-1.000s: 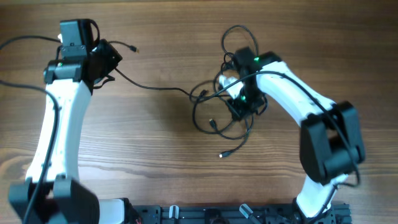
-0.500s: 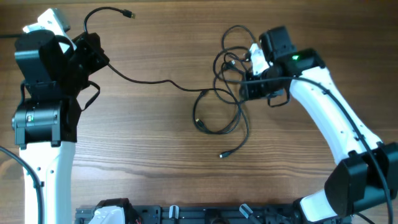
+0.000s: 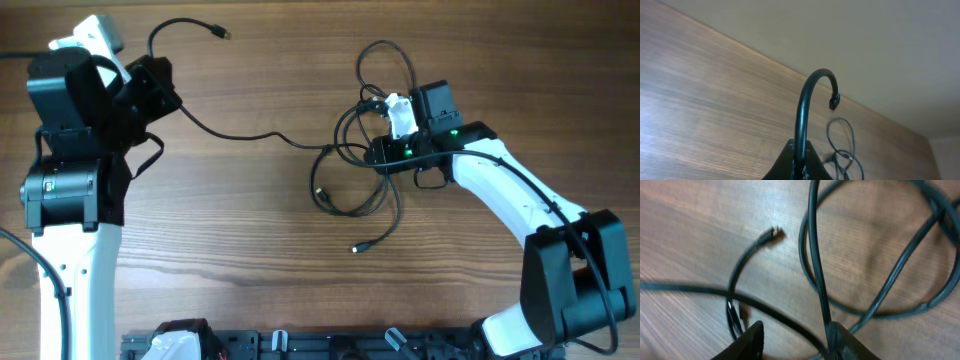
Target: Untangle cables
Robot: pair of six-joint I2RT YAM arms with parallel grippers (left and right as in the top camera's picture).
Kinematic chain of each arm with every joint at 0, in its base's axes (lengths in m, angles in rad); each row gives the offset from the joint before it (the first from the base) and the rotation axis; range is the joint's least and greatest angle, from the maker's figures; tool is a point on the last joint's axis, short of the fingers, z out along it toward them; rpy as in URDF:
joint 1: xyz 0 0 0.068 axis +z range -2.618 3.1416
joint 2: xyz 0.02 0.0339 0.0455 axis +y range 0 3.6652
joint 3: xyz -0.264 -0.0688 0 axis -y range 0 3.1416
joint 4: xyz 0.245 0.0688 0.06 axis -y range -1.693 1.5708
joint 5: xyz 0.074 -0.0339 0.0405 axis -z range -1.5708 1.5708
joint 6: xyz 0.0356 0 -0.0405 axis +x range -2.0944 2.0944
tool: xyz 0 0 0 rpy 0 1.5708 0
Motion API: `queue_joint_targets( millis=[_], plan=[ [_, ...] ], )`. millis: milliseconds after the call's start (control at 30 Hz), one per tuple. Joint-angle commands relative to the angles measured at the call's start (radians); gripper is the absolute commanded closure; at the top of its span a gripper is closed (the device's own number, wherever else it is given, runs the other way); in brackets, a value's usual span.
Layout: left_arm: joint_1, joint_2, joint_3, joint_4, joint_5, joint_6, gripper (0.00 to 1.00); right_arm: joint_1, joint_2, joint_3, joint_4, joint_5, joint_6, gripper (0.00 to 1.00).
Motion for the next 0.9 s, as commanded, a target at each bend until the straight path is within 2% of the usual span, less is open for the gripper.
queue_joint_targets(
  millis=[0,133,333,567,633,700,767,867],
  plan=[
    [0.002,0.002,0.014,0.023,0.229,0.118,0.96,0.004,0.013,-0.008,0.058,0.014,0.005,0.53],
    [0.003,0.002,0.014,0.061,0.274,0.100,0.96,0.004,0.013,-0.008,0.061,-0.150,-0.080,0.56],
    [0.003,0.002,0.014,0.215,0.363,-0.032,0.96,0.004,0.013,-0.017,0.000,-0.152,-0.150,0.64],
    [0.059,0.003,0.014,0.393,0.365,-0.224,0.96,0.004,0.013,-0.106,0.013,-0.151,-0.148,0.69],
    [0.086,0.004,0.014,0.403,0.356,-0.235,0.96,0.004,0.013,-0.117,0.007,-0.152,-0.136,0.79],
    [0.109,0.009,0.014,0.395,0.351,-0.234,0.96,0.004,0.013,-0.117,0.000,-0.164,-0.110,0.96],
    [0.127,0.019,0.014,0.372,0.331,-0.233,0.96,0.004,0.012,-0.116,-0.013,-0.200,-0.110,0.96],
    [0.140,0.050,0.014,0.265,0.203,-0.229,0.96,0.004,-0.014,-0.088,-0.092,-0.219,-0.050,0.96]
  ],
)
